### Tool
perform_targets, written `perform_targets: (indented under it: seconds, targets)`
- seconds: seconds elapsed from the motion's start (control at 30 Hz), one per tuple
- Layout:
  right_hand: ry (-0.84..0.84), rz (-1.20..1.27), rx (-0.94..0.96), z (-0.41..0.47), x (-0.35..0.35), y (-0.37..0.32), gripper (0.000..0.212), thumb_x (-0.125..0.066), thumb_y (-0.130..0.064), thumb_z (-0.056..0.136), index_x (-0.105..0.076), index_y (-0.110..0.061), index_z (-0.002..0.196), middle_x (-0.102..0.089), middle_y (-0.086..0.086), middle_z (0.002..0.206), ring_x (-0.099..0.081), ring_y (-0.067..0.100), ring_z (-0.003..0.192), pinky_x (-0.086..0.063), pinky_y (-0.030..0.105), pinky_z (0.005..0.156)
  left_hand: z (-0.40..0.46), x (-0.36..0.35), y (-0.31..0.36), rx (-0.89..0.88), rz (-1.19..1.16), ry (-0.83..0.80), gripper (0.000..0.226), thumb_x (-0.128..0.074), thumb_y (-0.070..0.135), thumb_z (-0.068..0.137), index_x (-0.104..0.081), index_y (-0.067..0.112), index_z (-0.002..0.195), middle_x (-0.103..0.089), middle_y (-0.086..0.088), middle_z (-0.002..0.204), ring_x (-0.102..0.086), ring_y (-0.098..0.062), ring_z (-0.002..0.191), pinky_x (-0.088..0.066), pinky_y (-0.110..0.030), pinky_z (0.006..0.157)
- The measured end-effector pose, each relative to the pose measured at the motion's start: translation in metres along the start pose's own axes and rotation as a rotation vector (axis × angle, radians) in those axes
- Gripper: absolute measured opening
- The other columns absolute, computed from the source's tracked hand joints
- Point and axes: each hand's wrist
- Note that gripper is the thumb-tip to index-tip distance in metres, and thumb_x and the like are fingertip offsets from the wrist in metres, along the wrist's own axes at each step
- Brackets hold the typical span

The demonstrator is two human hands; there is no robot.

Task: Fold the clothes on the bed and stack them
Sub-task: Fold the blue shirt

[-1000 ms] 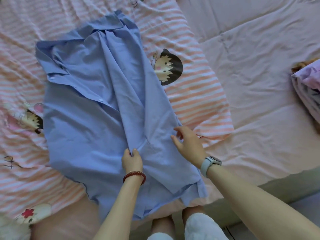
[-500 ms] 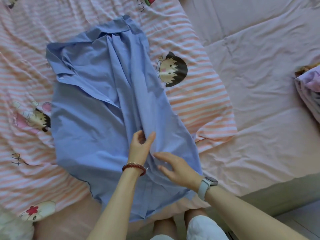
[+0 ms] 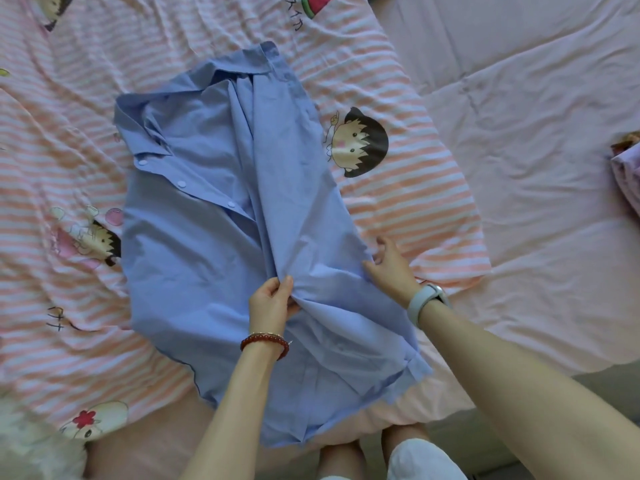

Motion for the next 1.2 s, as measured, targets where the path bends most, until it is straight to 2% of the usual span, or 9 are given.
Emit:
perform_targets:
  seconds: [0.1,0.3,0.4,0.47,0.6,0.7,0.83,1.07,1.2]
  targets:
    - [0.009,0.004,0.098,-0.001,0.018,-0.008,0.015,-0.049,-0.006,0.086,-0.053,0.0,0.073,-0.043,0.007,0.064,-0.038,0.016,0.06,-0.03,0.03,0.057,0.002,-0.006,0.005,-0.008,0.052,0.027,0.022,-0.057,0.008,0.09,-0.05,0.009,0.069,-0.055,-0.008,0.073,-0.055,-0.024,0.08,-0.054,-0.033,0.075]
    - [0.473,0.244,0.232,-0.035,0.076,-0.039,0.009,-0.052,-0.015,0.09,-0.057,-0.012,0.097,-0.055,-0.004,0.086,-0.05,0.007,0.08,-0.033,0.017,0.065,0.002,-0.024,0.032,-0.043,-0.04,-0.007,0.01,-0.052,0.012,0.094,-0.052,0.02,0.088,-0.055,-0.005,0.093,-0.055,-0.017,0.077,-0.05,-0.018,0.057]
    - [-0.119,0.121,0.621,-0.072,0.049,-0.061,0.032,-0.048,-0.015,0.085,-0.056,-0.019,0.117,-0.062,-0.008,0.105,-0.054,-0.008,0.092,-0.038,0.007,0.082,0.002,-0.012,0.056,0.101,-0.23,-0.248,0.025,-0.041,0.033,0.097,-0.057,0.016,0.089,-0.061,-0.002,0.08,-0.06,-0.014,0.069,-0.049,-0.025,0.059]
    - [-0.462,-0.053,0.705,-0.091,0.019,-0.058,0.042,-0.045,-0.01,0.089,-0.052,-0.012,0.13,-0.056,0.004,0.131,-0.049,0.007,0.118,-0.034,0.017,0.101,0.007,0.001,0.066,0.165,-0.321,-0.373,0.036,-0.043,0.046,0.089,-0.06,0.014,0.093,-0.064,-0.002,0.082,-0.061,-0.013,0.073,-0.048,-0.027,0.067]
    - [-0.706,-0.181,0.588,-0.102,-0.017,-0.042,0.042,-0.04,-0.003,0.094,-0.051,-0.015,0.132,-0.044,0.001,0.143,-0.044,0.003,0.127,-0.03,0.014,0.104,0.016,0.006,0.052,0.077,0.07,-0.315,0.027,-0.064,0.012,0.083,-0.059,0.007,0.109,-0.066,-0.01,0.102,-0.06,-0.029,0.101,-0.048,-0.04,0.088]
    - [-0.425,-0.067,0.469,-0.097,-0.029,-0.027,0.036,-0.038,-0.016,0.089,-0.063,-0.007,0.113,-0.059,-0.011,0.088,-0.051,-0.011,0.073,-0.036,0.009,0.071,0.025,0.012,0.035,0.069,0.234,-0.03,0.013,-0.052,-0.001,0.088,-0.055,0.011,0.083,-0.058,-0.01,0.081,-0.055,-0.026,0.079,-0.047,-0.032,0.065]
    - [0.155,-0.064,0.352,-0.072,-0.033,0.0,0.035,-0.044,-0.024,0.085,-0.057,-0.01,0.114,-0.057,0.002,0.104,-0.051,0.013,0.092,-0.045,0.038,0.08,0.025,0.04,0.017,0.163,0.068,0.103,0.02,-0.044,0.004,0.093,-0.05,0.011,0.075,-0.052,-0.009,0.074,-0.052,-0.022,0.066,-0.048,-0.027,0.055]
    - [-0.146,-0.47,0.109,-0.06,-0.042,0.014,0.013,-0.051,-0.027,0.09,-0.044,-0.015,0.088,-0.063,0.015,0.103,-0.056,0.036,0.099,-0.034,0.036,0.068,0.007,0.069,-0.031,0.27,0.01,0.149,0.022,-0.038,-0.009,0.087,-0.05,0.005,0.075,-0.055,-0.015,0.081,-0.055,-0.026,0.068,-0.054,-0.028,0.047]
    - [0.128,-0.222,0.15,-0.075,-0.011,0.022,0.016,-0.056,-0.018,0.089,-0.049,-0.014,0.075,-0.058,0.011,0.07,-0.053,0.034,0.07,-0.03,0.036,0.061,-0.012,0.059,-0.029,0.206,-0.31,0.042,0.028,-0.036,-0.007,0.094,-0.055,0.012,0.085,-0.065,-0.007,0.075,-0.062,-0.018,0.067,-0.055,-0.029,0.054]
Point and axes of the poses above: each hand's wrist, its own z-axis towards the middle knuckle, its own x-axis out of the back of the hand, y = z × x
